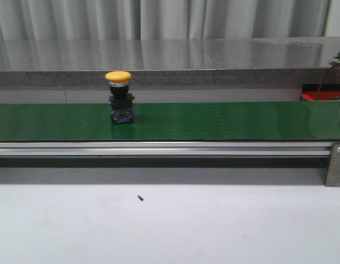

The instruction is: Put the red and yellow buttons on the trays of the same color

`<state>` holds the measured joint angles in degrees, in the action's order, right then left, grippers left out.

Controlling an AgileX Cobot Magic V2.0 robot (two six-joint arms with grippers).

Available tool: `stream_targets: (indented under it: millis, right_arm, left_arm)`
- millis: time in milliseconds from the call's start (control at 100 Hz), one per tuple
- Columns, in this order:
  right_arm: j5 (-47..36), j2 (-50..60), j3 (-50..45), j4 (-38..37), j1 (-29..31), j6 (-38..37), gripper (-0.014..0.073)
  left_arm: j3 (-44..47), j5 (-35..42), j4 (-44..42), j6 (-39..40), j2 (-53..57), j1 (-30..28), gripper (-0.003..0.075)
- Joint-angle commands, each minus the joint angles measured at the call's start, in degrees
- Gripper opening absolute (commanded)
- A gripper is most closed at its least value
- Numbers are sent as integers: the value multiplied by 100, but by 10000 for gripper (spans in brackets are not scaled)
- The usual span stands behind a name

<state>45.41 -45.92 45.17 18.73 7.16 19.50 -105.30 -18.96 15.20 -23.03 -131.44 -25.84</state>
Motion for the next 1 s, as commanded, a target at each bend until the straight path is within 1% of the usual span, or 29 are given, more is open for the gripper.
stream_targets:
  millis: [0,110,310,370,450,550,660,770,880,990]
  right_arm:
    - [-283,44,151,66,-5,46,-68]
    - [-283,44,151,66,-5,46,-68]
    - [-283,44,151,66,-5,46,-68]
    - [-283,44,151,66,-5,46,-68]
    - [-283,44,151,66,-5,46,-68]
    - [-283,44,151,66,-5,46,-68]
    - [-283,44,151,66,-5,46,-68]
    - [-283,44,151,66,-5,46,-68]
    - [-283,44,151,66,-5,46,-68]
    - [-283,44,151,66,-5,46,-68]
  left_arm:
    - [-182,140,46,38,754,17,114]
    - [-182,-311,64,38,1160,17,114]
    - [-139,-1625,224,49,1882,17,114]
    - [-11,-1793,296,49,2078,17,114]
    - [308,-1904,436,49,2431,17,114]
    - [967,-1836,447,-14,2931,85,114]
    - [1697,-1627,447,-69,3527,251,114]
    - [2293,-1615,460,-197,4021,471,114]
    - [2687,-1518,471,-224,4288,752,114]
    - [2778,-1590,471,-224,4328,1060,114]
